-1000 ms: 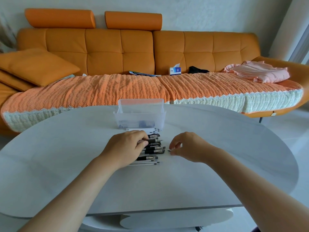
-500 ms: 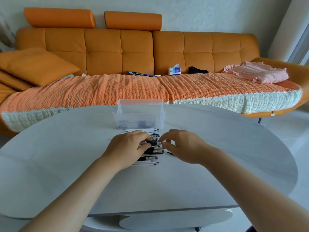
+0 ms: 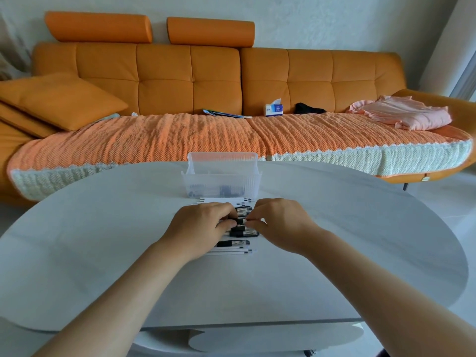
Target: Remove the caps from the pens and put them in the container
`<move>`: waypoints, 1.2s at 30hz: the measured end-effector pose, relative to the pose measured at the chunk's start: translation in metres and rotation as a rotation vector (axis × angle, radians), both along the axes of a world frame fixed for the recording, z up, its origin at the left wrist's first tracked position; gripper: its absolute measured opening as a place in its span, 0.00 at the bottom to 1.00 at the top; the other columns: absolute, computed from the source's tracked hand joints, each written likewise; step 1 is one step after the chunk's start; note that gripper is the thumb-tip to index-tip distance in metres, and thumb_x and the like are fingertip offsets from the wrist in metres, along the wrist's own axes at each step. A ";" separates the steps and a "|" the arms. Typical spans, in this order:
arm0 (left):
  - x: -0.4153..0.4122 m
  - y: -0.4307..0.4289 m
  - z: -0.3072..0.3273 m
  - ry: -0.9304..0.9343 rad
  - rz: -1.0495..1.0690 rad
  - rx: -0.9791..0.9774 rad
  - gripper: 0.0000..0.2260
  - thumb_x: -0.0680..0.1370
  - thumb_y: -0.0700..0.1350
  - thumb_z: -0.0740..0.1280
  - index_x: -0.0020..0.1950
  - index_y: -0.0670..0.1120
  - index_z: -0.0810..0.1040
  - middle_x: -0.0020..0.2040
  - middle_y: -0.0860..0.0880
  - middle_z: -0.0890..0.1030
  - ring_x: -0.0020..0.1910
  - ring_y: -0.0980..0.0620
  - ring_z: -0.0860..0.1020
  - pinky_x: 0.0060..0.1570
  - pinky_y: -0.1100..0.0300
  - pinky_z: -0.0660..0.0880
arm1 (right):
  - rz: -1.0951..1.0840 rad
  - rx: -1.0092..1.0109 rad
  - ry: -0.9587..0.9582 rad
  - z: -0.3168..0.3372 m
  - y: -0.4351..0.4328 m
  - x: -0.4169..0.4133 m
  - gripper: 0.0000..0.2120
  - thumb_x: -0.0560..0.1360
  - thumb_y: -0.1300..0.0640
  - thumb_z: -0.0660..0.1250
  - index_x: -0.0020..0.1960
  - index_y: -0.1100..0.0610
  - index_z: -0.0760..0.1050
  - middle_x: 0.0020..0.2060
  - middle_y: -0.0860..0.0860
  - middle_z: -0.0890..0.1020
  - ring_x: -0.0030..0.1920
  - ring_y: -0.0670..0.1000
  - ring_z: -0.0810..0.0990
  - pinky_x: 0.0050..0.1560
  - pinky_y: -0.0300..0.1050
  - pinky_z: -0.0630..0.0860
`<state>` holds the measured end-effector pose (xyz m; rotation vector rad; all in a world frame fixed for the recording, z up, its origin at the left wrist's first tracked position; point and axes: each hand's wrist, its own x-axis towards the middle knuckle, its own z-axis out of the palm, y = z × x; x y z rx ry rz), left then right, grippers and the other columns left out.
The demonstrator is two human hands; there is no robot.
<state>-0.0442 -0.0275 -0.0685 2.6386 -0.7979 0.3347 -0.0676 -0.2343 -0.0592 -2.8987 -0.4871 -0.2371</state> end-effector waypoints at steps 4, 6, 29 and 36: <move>0.003 0.000 -0.002 0.038 0.001 0.038 0.12 0.81 0.55 0.59 0.46 0.52 0.79 0.40 0.55 0.81 0.40 0.54 0.77 0.38 0.58 0.69 | -0.005 0.050 -0.031 0.003 0.004 -0.001 0.08 0.78 0.47 0.66 0.49 0.46 0.83 0.47 0.42 0.81 0.42 0.45 0.75 0.42 0.44 0.73; 0.003 0.000 -0.002 0.025 -0.008 0.061 0.13 0.81 0.55 0.59 0.44 0.51 0.79 0.37 0.54 0.79 0.38 0.54 0.76 0.36 0.58 0.67 | -0.011 0.044 -0.045 0.004 0.004 -0.001 0.06 0.76 0.47 0.69 0.49 0.45 0.83 0.47 0.41 0.81 0.42 0.44 0.75 0.42 0.42 0.72; 0.004 0.001 -0.002 0.077 -0.020 0.027 0.10 0.82 0.54 0.58 0.51 0.55 0.79 0.44 0.57 0.79 0.45 0.55 0.76 0.43 0.57 0.72 | -0.016 0.133 -0.002 0.003 -0.003 -0.002 0.05 0.78 0.46 0.66 0.50 0.45 0.79 0.47 0.40 0.80 0.45 0.44 0.77 0.45 0.44 0.76; 0.003 0.012 0.001 0.069 0.044 0.060 0.08 0.79 0.59 0.62 0.51 0.57 0.75 0.44 0.60 0.77 0.43 0.57 0.75 0.38 0.60 0.68 | -0.054 0.121 0.039 0.005 -0.013 -0.002 0.07 0.80 0.49 0.64 0.52 0.46 0.81 0.49 0.42 0.81 0.44 0.46 0.76 0.43 0.43 0.73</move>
